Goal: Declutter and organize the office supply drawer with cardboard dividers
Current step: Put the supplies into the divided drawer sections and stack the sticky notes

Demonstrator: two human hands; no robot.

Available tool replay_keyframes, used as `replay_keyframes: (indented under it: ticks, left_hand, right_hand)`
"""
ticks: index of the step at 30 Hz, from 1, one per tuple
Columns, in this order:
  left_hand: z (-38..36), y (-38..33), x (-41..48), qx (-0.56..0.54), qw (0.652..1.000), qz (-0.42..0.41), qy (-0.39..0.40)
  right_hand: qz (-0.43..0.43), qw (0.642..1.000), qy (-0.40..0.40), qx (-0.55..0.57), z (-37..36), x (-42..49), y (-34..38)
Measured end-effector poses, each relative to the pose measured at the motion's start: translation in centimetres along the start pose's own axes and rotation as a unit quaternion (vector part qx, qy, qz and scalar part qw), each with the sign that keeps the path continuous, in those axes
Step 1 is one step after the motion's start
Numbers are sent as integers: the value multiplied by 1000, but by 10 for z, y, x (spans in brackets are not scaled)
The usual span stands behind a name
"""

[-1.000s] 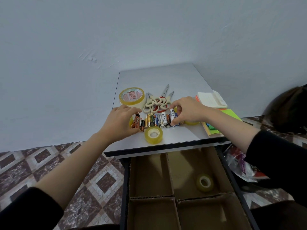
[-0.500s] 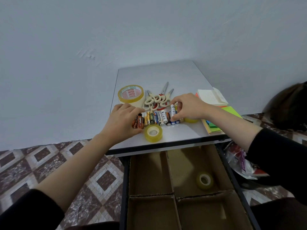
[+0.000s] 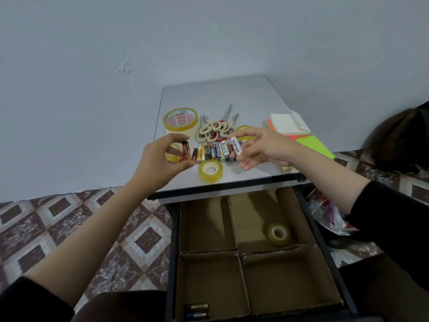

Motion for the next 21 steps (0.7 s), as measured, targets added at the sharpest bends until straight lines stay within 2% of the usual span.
replay_keyframes:
  ticks: [1,3,6,9,11,12,15,18,21]
  left_hand:
    - [-1,-3,-12,-80,995,51,19]
    - [-11,-9,-42,-224,963,129,72]
    - [-29,-14,-91,-339,910,199,129]
    - [-48,-11,-132,-420,862,249,137]
    - [-59,-3,-151,-405,861,272,141]
    - [-64,2,-158,-375,873,274,150]
    - [-83,13,-173,-254,900,270,231]
    - [-98,28,-179,-126,905,263,310]
    - [-112,34,-175,-40,903,213,371]
  right_hand:
    - [-13,998,9,56,-3,-5,-5]
    - [-29,992,24,118,-12,-17,-16]
    - [-51,985,49,158,-27,-34,-36]
    - [-67,986,66,135,-42,-49,-62]
    - [-75,991,75,80,-49,-57,-82]
    - [-78,992,81,48,-54,-61,-93]
    - [-98,991,83,-41,-65,-67,-122]
    - [-88,986,68,-123,-70,-64,-140]
    - [-70,980,55,-177,-72,-54,-147]
Point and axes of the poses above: each hand's wrist, its own x-axis towards the middle knuckle, its own z-axis out of the back of the hand, y = z × x, the point moved 6 cm from there along x, towards the middle knuckle, and after that the axes turned 8 degrees about x, right-handed, at the moved point
